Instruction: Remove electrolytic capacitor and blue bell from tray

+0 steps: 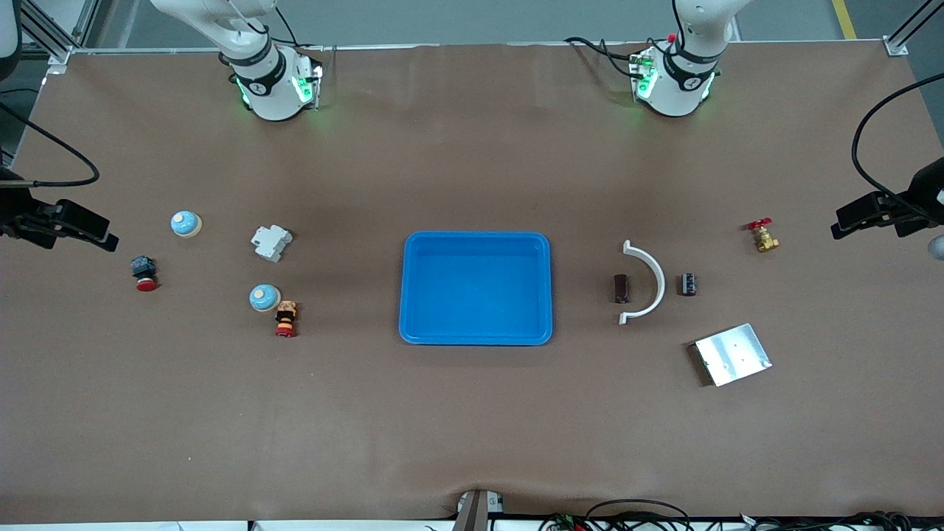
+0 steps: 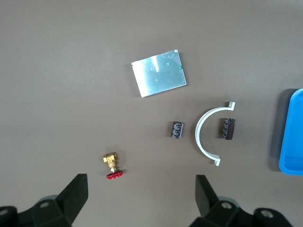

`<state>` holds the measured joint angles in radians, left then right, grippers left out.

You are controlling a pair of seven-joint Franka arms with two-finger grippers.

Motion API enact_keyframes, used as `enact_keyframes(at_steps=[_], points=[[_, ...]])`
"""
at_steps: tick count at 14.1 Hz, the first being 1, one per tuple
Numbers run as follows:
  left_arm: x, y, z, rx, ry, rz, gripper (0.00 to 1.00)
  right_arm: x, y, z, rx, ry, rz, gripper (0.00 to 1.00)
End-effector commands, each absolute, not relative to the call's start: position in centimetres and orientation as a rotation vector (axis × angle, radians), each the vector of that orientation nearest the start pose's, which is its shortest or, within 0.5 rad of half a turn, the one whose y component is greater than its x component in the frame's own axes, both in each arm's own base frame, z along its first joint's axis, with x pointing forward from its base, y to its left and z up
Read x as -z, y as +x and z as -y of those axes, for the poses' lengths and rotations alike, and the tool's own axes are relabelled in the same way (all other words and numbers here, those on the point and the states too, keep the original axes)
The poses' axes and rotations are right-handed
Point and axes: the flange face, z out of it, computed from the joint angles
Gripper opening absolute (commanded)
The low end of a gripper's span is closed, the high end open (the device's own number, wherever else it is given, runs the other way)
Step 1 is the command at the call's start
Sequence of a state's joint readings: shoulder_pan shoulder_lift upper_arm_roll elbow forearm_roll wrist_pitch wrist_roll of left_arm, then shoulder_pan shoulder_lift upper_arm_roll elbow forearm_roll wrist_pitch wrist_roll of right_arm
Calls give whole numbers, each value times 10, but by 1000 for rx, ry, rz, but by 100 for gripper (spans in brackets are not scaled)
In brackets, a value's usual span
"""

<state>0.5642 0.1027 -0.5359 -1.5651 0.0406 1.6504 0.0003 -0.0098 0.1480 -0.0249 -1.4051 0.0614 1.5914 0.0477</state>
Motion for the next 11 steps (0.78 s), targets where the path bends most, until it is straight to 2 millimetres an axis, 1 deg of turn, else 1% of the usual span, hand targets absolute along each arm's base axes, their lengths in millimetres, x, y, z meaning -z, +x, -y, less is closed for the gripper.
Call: enact_keyframes(at_steps=[1, 3, 5, 6, 8, 10, 11], points=[[-584, 590, -37, -26, -3174, 43, 100, -626, 595, 12, 63, -3073, -136, 100], [-585, 590, -35, -24, -3174, 43, 100, -628, 594, 13, 68, -3088, -134, 100], [-586, 590, -33, -22, -3174, 36, 100, -632, 592, 10, 85, -3142, -116, 100], [-586, 590, -31, -24, -3174, 28, 100, -633, 592, 8, 85, -3144, -113, 100], [-587, 590, -32, -20, -3173, 31, 100, -633, 592, 7, 87, -3145, -116, 100], [-588, 591, -18, -17, -3169, 2, 100, -634, 592, 7, 89, -3140, -115, 100], [-588, 591, -16, -20, -3169, 26, 100, -634, 592, 6, 91, -3135, -115, 100]])
